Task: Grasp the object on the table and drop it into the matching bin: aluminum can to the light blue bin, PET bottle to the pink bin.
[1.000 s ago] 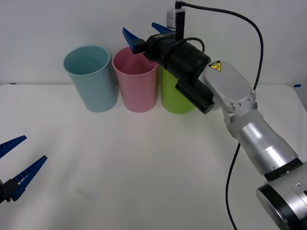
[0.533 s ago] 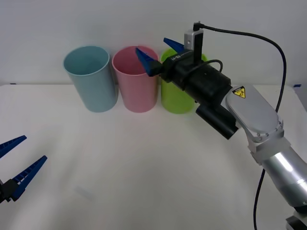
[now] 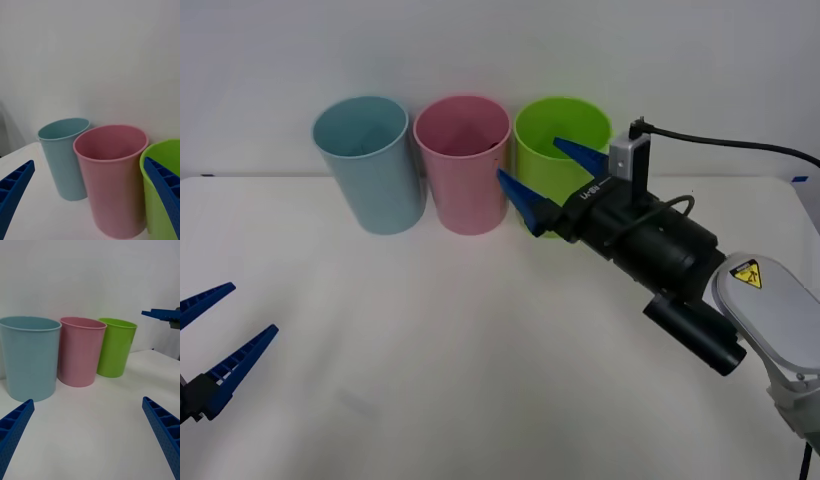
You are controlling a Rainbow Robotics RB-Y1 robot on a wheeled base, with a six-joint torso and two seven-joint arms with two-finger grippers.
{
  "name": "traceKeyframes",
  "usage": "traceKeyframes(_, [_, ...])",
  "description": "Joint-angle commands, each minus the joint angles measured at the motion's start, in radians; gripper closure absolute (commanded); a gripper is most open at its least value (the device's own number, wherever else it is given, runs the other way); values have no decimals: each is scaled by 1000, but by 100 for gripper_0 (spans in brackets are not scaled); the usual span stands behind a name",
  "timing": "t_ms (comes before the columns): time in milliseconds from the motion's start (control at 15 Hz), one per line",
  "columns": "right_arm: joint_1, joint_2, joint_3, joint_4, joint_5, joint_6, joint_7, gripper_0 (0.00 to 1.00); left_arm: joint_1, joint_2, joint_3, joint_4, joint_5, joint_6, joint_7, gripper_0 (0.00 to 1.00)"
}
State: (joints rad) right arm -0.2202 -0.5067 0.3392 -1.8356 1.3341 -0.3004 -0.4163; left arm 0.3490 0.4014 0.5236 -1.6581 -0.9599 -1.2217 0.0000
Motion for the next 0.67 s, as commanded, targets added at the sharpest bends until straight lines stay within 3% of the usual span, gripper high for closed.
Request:
traceKeyframes(67, [130,-16,-55,-79,0,-83,19,0,0,0,0,0,0,0,0,0])
traceKeyframes(400, [309,-15,-158,-145,2,-217,80,0,0,0,0,0,0,0,0,0])
traceKeyframes(667, [415,-1,-227,-151,-50,-281,235,0,0,0,0,0,0,0,0,0])
